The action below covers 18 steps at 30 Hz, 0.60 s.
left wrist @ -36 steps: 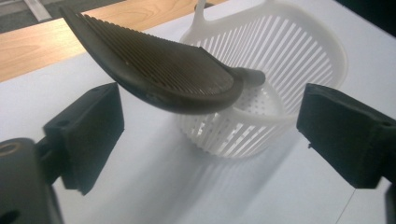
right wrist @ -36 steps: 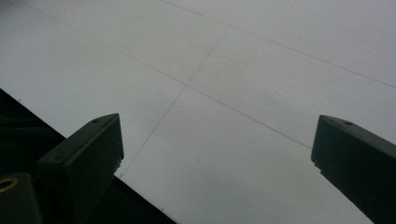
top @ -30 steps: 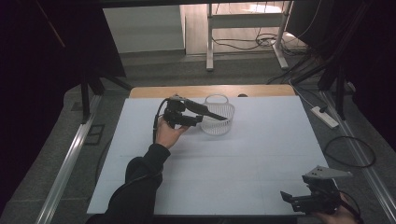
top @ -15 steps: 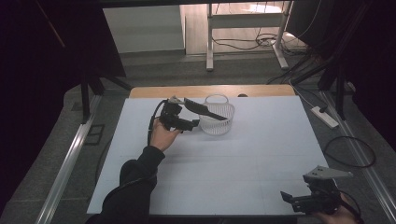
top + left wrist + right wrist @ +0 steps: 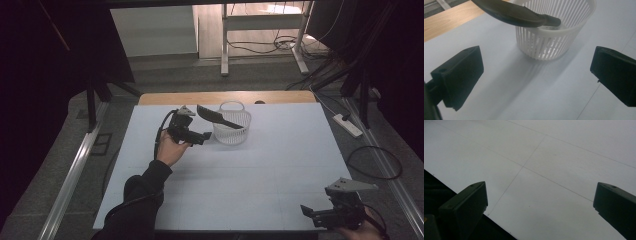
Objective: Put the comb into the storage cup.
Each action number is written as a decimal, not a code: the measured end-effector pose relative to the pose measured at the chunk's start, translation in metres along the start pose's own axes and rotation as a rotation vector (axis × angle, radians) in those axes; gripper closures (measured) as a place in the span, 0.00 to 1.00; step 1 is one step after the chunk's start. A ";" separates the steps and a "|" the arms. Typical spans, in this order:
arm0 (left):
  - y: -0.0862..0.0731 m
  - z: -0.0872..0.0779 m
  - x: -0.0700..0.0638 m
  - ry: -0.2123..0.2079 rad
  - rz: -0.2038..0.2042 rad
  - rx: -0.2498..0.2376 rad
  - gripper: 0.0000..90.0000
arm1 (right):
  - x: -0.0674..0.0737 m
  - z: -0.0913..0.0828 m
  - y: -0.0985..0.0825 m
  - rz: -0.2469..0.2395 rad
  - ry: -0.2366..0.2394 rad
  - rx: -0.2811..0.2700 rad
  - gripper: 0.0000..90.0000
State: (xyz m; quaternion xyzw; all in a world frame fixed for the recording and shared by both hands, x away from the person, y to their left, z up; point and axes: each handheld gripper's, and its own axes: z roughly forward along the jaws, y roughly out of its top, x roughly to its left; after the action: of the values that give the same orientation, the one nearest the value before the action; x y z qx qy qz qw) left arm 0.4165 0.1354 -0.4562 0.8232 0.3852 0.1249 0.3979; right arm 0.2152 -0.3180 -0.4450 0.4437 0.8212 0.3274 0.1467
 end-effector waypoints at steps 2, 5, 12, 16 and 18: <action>-0.002 -0.002 0.001 -0.002 0.000 -0.001 0.00 | 0.000 0.000 0.000 -0.001 -0.001 0.000 0.00; -0.005 -0.004 0.000 -0.005 0.006 0.004 0.00 | 0.000 0.000 0.000 -0.002 -0.001 -0.001 0.00; -0.009 -0.011 -0.003 -0.007 0.021 0.001 0.00 | 0.001 0.000 0.000 -0.006 -0.001 -0.002 0.00; -0.011 -0.013 -0.004 -0.011 0.023 -0.001 0.00 | 0.001 -0.001 0.000 -0.004 -0.001 -0.006 0.00; -0.012 -0.014 -0.004 -0.011 0.023 0.000 0.00 | 0.000 -0.001 0.000 -0.004 0.000 -0.008 0.00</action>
State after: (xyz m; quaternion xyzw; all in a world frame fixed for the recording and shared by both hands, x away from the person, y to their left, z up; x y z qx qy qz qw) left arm 0.3998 0.1452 -0.4559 0.8283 0.3738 0.1247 0.3984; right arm 0.2143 -0.3180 -0.4446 0.4416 0.8207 0.3304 0.1491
